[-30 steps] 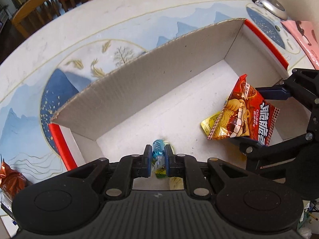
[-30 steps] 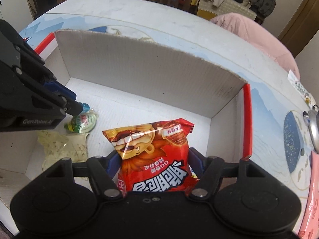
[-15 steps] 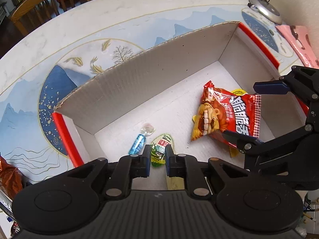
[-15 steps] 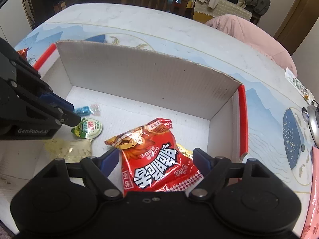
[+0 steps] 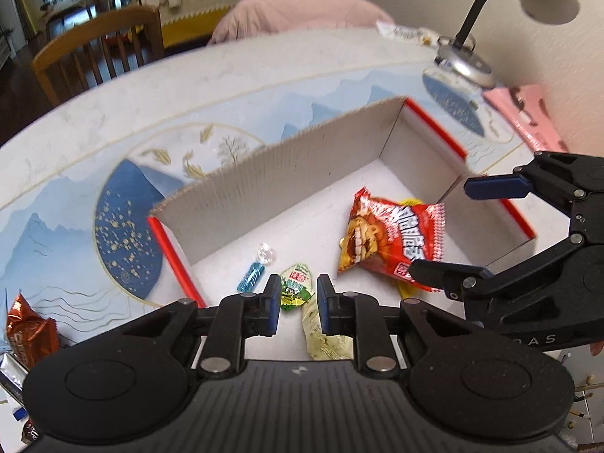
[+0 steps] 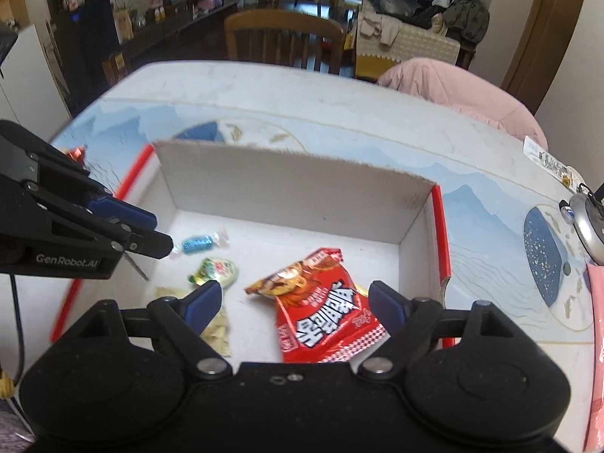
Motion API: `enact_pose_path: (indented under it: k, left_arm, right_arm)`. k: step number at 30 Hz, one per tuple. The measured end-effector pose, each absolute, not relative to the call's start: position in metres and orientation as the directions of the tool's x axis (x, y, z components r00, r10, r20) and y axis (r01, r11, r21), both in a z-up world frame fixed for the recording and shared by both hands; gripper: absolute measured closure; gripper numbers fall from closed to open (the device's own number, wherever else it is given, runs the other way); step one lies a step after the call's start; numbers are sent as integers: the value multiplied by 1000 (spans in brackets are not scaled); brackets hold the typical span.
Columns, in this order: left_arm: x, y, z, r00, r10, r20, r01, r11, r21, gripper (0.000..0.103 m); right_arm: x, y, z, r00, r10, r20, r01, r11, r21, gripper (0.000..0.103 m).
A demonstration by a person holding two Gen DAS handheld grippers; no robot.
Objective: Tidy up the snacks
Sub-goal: 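Move both tools back over the snack pile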
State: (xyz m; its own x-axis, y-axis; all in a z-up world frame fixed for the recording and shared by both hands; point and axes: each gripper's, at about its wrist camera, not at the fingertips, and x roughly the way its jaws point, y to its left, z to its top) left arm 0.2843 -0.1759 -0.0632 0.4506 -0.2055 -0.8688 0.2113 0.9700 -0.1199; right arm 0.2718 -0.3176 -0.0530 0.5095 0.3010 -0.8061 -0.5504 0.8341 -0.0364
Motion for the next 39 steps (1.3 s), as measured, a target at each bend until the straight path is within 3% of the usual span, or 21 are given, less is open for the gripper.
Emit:
enact_pose_path:
  k: [14,17,19,21,26,31,39]
  left_arm:
    - [223,-134,-19,580,-237,-780,228,966,-124,75]
    - [208,-120,-10,604,-245,-758,225,965,-133,66]
    - [198,-109,-5,619,-256,-743,222,964,-148,53]
    - [188,-98,0,635,-259,-728,220,964,-151,49]
    - [165,-72,7,662,-260,-703,212,965,-157,47]
    - [141,-39,11,693,-249,-676,188,968,-163,36]
    - [110,18,5,735,-197,-649,114,979,-168,33]
  right_arm:
    - [218,-299,-8,579,396,-713,-511,857,61,12]
    - [205,-289,-1,593,413,-691,-507,858,78,12]
    - [197,-282,4,598,428,-678,-506,857,94,11]
    - [188,-273,8,602,445,-662,-508,854,112,11]
    - [170,-252,16,615,479,-626,-519,844,136,2]
    - [157,-229,17,617,505,-604,-536,831,147,0]
    - [139,-188,10,599,533,-598,-550,816,176,0]
